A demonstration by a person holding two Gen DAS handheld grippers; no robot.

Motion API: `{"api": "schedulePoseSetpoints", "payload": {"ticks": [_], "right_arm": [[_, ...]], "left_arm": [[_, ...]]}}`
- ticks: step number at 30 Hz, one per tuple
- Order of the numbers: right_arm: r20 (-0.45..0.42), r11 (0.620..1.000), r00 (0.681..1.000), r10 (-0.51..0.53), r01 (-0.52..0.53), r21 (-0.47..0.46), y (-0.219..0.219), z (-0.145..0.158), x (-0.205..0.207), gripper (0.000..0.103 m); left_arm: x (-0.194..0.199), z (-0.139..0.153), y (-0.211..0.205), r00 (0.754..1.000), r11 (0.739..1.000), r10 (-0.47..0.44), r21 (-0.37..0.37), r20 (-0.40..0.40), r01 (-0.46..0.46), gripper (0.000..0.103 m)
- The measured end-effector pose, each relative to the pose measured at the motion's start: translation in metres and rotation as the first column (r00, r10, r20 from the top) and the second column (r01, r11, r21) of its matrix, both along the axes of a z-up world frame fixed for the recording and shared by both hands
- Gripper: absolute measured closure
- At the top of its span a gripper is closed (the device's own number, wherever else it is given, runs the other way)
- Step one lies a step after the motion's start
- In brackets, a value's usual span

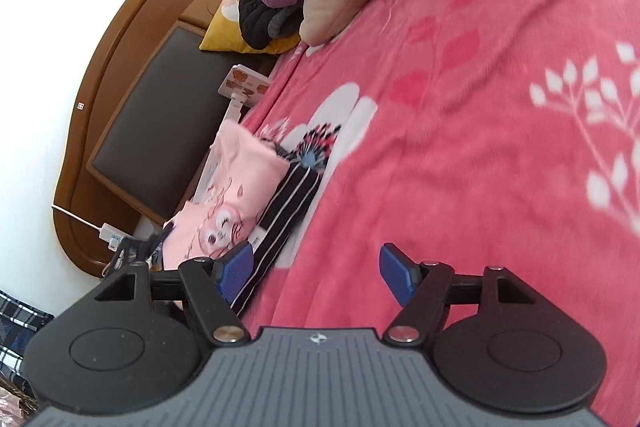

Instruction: Fold clothes

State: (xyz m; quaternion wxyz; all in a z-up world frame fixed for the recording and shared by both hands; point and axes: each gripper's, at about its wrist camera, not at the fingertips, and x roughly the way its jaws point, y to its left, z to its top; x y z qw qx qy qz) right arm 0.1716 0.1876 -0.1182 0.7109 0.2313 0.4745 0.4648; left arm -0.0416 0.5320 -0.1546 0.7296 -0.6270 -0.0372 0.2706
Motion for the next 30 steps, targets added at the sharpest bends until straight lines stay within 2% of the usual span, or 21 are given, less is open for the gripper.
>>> {"api": "schedulePoseSetpoints", "payload": {"ticks": [1,2,3,4,6,7,8,10,12,15,16,17,18,19,20,21,23,24,27,29,30], "right_arm": [[0.001,1.0,1.0,0.006,-0.006,0.0,0.001,0.0,-0.002,0.033],[0.004,1.0,1.0,0.012,-0.012,-0.001,0.002,0.001,-0.004,0.033],[0.01,1.0,1.0,0.022,-0.022,-0.004,0.003,0.002,-0.007,0.033],[0.019,1.0,0.999,0.03,-0.03,-0.005,0.003,0.004,-0.009,0.033],[0.033,0.999,0.999,0.04,-0.04,-0.008,0.004,0.006,-0.012,0.033],[0.034,0.999,0.999,0.043,-0.042,-0.008,0.004,0.006,-0.012,0.033],[0.033,0.999,0.999,0.043,-0.043,-0.009,0.004,0.006,-0.013,0.033],[0.034,0.999,0.999,0.038,-0.037,-0.012,-0.001,0.006,-0.015,0.033],[0.035,1.0,0.999,0.03,-0.03,-0.011,-0.009,0.007,-0.017,0.033],[0.033,1.0,0.999,0.018,-0.017,-0.003,-0.024,0.008,-0.022,0.032],[0.034,1.0,0.999,0.01,-0.01,-0.002,-0.03,0.009,-0.024,0.032],[0.031,1.0,1.0,0.002,-0.002,0.0,-0.036,0.01,-0.026,0.031],[0.027,1.0,1.0,-0.006,0.006,0.002,-0.043,0.011,-0.028,0.031],[0.024,1.0,1.0,-0.013,0.012,0.007,-0.049,0.012,-0.031,0.031],[0.024,1.0,1.0,-0.018,0.018,0.011,-0.056,0.013,-0.034,0.03],[0.024,1.0,0.999,-0.024,0.023,0.013,-0.064,0.015,-0.037,0.03],[0.033,0.999,0.999,-0.03,0.029,0.021,-0.081,0.021,-0.045,0.028],[0.038,0.999,0.999,-0.033,0.032,0.026,-0.09,0.024,-0.05,0.025],[0.082,0.998,0.995,-0.056,0.055,0.023,-0.119,0.037,-0.063,0.017],[0.139,0.996,0.987,-0.086,0.087,-0.001,-0.139,0.047,-0.071,0.011],[0.164,0.994,0.981,-0.105,0.109,-0.013,-0.15,0.053,-0.075,0.009]], "left_arm": [[0.0,0.012,-0.002,1.0,0.993,-0.02,0.113,-0.001,0.02,0.065],[0.0,0.022,-0.006,0.999,0.974,-0.048,0.223,0.0,0.047,0.065],[0.002,0.028,-0.009,0.997,0.95,-0.068,0.304,-0.021,0.071,0.064],[0.004,0.028,-0.009,0.996,0.942,-0.069,0.326,-0.057,0.083,0.064],[0.007,0.021,-0.006,0.987,0.95,-0.044,0.301,-0.152,0.089,0.059],[0.004,0.018,-0.006,0.976,0.958,-0.013,0.276,-0.218,0.075,0.056],[-0.001,0.02,-0.008,0.969,0.96,0.028,0.277,-0.246,0.042,0.056],[-0.019,0.03,-0.02,0.97,0.947,0.128,0.315,-0.209,-0.057,0.047],[-0.031,0.044,-0.034,0.967,0.934,0.181,0.339,-0.177,-0.113,0.047],[-0.03,0.058,-0.048,0.992,0.911,0.057,0.413,-0.114,-0.005,0.047],[-0.024,0.06,-0.052,0.994,0.896,-0.016,0.439,-0.107,0.062,0.047],[-0.016,0.055,-0.051,0.987,0.9,-0.043,0.423,-0.157,0.107,0.047],[-0.009,0.048,-0.049,0.973,0.912,-0.049,0.387,-0.228,0.136,0.049],[-0.001,0.041,-0.047,0.953,0.923,-0.056,0.348,-0.297,0.163,0.071],[0.006,0.033,-0.045,0.929,0.933,-0.066,0.307,-0.364,0.187,0.078],[0.004,0.033,-0.045,0.934,0.94,-0.062,0.295,-0.353,0.174,0.079],[-0.003,0.048,-0.055,0.966,0.939,-0.04,0.32,-0.254,0.123,0.055],[-0.003,0.055,-0.063,0.975,0.934,-0.029,0.341,-0.222,0.105,0.035],[0.014,0.075,-0.096,0.975,0.913,-0.1,0.371,-0.197,0.169,0.033],[0.029,0.086,-0.117,0.962,0.894,-0.178,0.374,-0.206,0.246,0.032],[0.037,0.092,-0.132,0.951,0.874,-0.224,0.387,-0.215,0.293,0.03]]}}
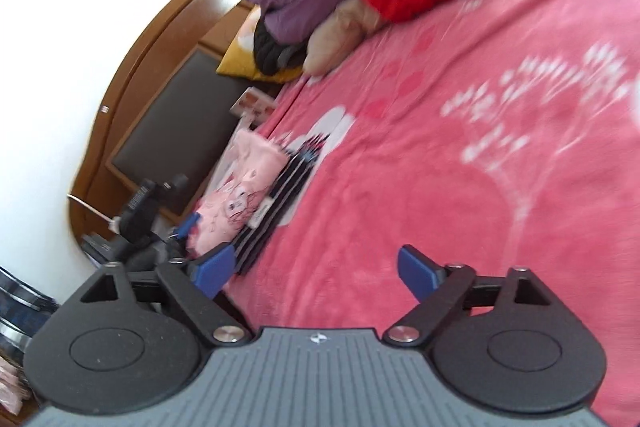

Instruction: Fold clothes

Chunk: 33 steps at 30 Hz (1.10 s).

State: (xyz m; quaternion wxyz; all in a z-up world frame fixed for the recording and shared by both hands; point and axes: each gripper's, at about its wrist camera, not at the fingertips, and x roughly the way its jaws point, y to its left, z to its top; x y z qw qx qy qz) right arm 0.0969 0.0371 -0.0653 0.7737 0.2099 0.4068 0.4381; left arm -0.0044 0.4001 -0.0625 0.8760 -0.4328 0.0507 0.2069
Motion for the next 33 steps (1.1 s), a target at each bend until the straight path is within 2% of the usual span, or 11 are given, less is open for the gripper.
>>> {"api": "schedulePoseSetpoints", "payload": {"ticks": [3,7,11,13,15,17,20,22,25,29,33], "right_arm": [[0.057,0.996,0.995,-0.076,0.079,-0.039,-0.033,0.017,-0.007,0.003],[0.2,0.968,0.958,-0.204,0.228,-0.108,-0.08,0.044,-0.017,0.001],[0.335,0.887,0.878,-0.341,0.419,-0.194,-0.127,0.067,-0.023,0.0],[0.41,0.817,0.823,-0.394,0.517,-0.253,-0.15,0.074,-0.024,0.0],[0.466,0.742,0.772,-0.433,0.598,-0.303,-0.171,0.078,-0.025,0.0],[0.479,0.687,0.742,-0.47,0.648,-0.33,-0.194,0.077,-0.026,0.0],[0.453,0.639,0.725,-0.519,0.681,-0.357,-0.228,0.071,-0.031,0.0],[0.448,0.609,0.711,-0.543,0.7,-0.373,-0.244,0.065,-0.037,0.0],[0.441,0.582,0.702,-0.56,0.712,-0.394,-0.262,0.056,-0.048,0.0],[0.428,0.58,0.7,-0.572,0.714,-0.391,-0.272,0.051,-0.064,0.0],[0.415,0.609,0.722,-0.553,0.691,-0.39,-0.264,0.048,-0.076,0.0]], "left_arm": [[0.023,0.016,-0.047,0.986,0.984,-0.163,0.067,-0.021,0.164,0.018],[0.047,0.03,-0.113,0.926,0.914,-0.37,0.149,-0.07,0.377,0.005],[0.067,0.05,-0.192,0.837,0.802,-0.525,0.24,-0.151,0.547,0.0],[0.066,0.055,-0.238,0.806,0.75,-0.56,0.296,-0.191,0.591,0.0],[0.061,0.056,-0.279,0.76,0.693,-0.609,0.314,-0.227,0.649,0.0],[0.057,0.058,-0.319,0.714,0.633,-0.648,0.334,-0.266,0.698,0.0],[0.055,0.052,-0.371,0.669,0.558,-0.653,0.371,-0.355,0.742,0.0],[0.052,0.049,-0.392,0.663,0.536,-0.632,0.392,-0.402,0.748,0.0],[0.047,0.046,-0.411,0.666,0.522,-0.583,0.414,-0.464,0.746,0.0],[0.036,0.049,-0.422,0.676,0.507,-0.519,0.449,-0.523,0.736,0.0],[0.025,0.057,-0.416,0.706,0.546,-0.461,0.455,-0.538,0.704,0.0]]}}
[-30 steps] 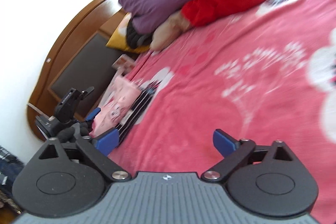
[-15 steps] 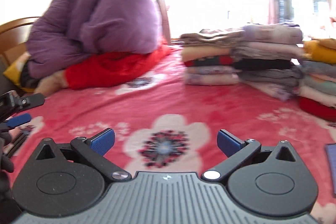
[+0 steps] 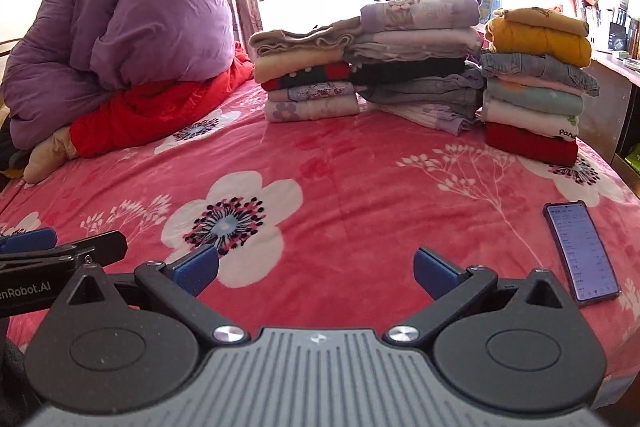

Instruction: Fold clothes

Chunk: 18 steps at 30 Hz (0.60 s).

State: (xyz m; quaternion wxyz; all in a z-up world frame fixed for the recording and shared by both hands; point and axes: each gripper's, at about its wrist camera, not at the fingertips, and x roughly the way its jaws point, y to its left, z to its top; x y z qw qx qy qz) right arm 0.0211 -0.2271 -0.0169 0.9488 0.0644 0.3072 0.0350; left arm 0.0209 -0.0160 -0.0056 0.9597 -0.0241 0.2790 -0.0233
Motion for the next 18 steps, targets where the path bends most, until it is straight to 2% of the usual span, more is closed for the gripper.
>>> {"api": "schedulePoseSetpoints", "payload": {"ticks": [11,18], "right_arm": [[-0.003,0.995,0.997,0.073,-0.072,0.063,0.02,0.014,-0.019,0.0],[0.004,0.992,0.995,0.098,-0.098,0.079,0.027,0.028,-0.031,0.0]], "left_arm": [[-0.031,0.026,0.013,0.998,0.998,0.057,0.026,0.013,-0.058,0.0],[-0.043,0.028,0.015,0.997,0.996,0.08,0.036,-0.004,-0.08,0.0]]}}
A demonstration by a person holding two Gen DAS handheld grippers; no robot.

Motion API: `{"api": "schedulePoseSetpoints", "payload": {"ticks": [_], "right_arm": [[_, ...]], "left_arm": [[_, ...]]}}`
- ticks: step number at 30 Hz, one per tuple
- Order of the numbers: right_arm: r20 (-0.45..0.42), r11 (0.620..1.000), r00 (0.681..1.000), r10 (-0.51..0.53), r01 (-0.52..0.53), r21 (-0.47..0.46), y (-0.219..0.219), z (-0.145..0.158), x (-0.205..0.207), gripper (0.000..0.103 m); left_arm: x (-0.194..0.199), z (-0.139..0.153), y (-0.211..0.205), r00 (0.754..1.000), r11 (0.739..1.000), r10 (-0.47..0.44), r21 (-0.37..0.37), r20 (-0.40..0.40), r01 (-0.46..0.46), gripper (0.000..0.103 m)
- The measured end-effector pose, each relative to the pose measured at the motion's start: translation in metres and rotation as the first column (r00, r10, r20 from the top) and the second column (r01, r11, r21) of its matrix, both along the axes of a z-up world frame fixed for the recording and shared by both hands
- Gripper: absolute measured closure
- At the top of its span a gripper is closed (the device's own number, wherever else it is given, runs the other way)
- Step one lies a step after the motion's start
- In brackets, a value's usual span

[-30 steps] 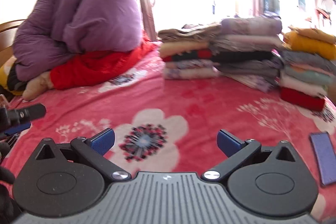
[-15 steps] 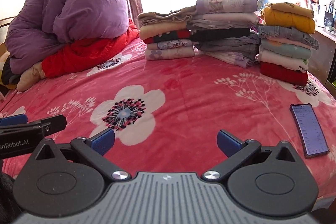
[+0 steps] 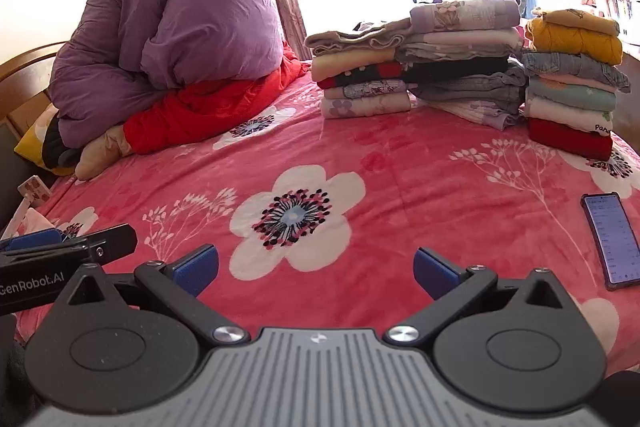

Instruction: Fold clothes

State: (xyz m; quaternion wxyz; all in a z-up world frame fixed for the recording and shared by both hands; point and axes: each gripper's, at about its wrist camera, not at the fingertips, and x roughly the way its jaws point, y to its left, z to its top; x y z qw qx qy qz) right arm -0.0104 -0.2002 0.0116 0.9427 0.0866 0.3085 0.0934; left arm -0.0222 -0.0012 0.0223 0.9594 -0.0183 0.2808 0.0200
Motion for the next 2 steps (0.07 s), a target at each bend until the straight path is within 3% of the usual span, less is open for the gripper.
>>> {"api": "schedulePoseSetpoints", "payload": {"ticks": [2], "right_arm": [[-0.001,1.0,1.0,0.004,-0.004,0.001,0.0017,0.003,-0.0018,0.0]], "left_arm": [[-0.0004,-0.0002,0.0007,1.0,1.0,-0.001,-0.009,-0.002,0.001,0.0]]}}
